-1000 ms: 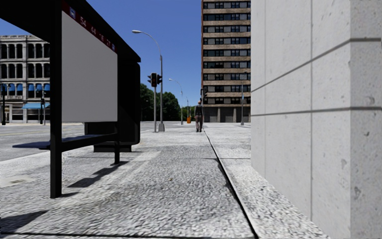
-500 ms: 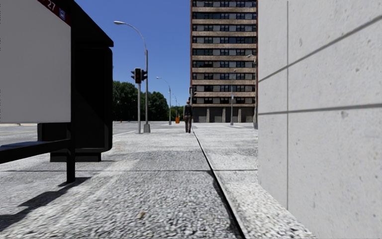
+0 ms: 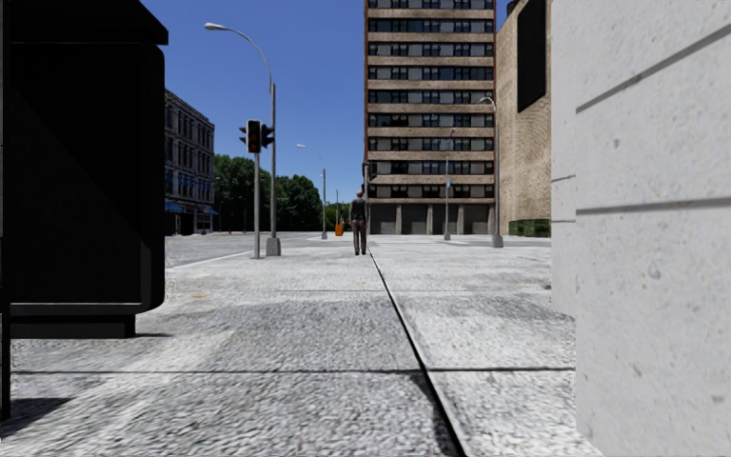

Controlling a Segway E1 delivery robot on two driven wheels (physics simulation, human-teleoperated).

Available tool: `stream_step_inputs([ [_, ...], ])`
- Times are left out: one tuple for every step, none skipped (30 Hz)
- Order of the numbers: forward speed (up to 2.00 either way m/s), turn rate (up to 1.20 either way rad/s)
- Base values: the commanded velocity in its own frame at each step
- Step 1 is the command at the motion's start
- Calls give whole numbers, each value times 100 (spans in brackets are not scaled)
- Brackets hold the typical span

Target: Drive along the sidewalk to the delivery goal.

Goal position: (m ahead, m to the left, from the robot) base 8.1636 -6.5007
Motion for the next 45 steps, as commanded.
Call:
stream_step_inputs([
  [185, 0],
  [185, 0],
  [185, 0],
  [185, 0],
  [185, 0],
  [185, 0],
  [185, 0],
  [185, 0],
  [185, 0],
  [185, 0],
  [185, 0],
  [185, 0],
  [185, 0],
  [185, 0],
  [185, 0],
  [185, 0],
  [185, 0],
  [185, 0],
  [185, 0],
  [185, 0],
  [185, 0],
  [185, 0],
  [185, 0],
  [185, 0],
  [185, 0],
  [185, 0],
  [185, 0],
  [185, 0],
  [185, 0],
  [185, 0],
  [185, 0],
  [185, 0],
  [184, 0],
  [183, 0],
  [182, 0],
  [181, 0],
  [181, 0],
  [180, 0],
  [179, 0],
  [179, 0],
  [179, 0],
  [178, 0],
  [177, -17],
  [177, -17],
  [176, -27],
])
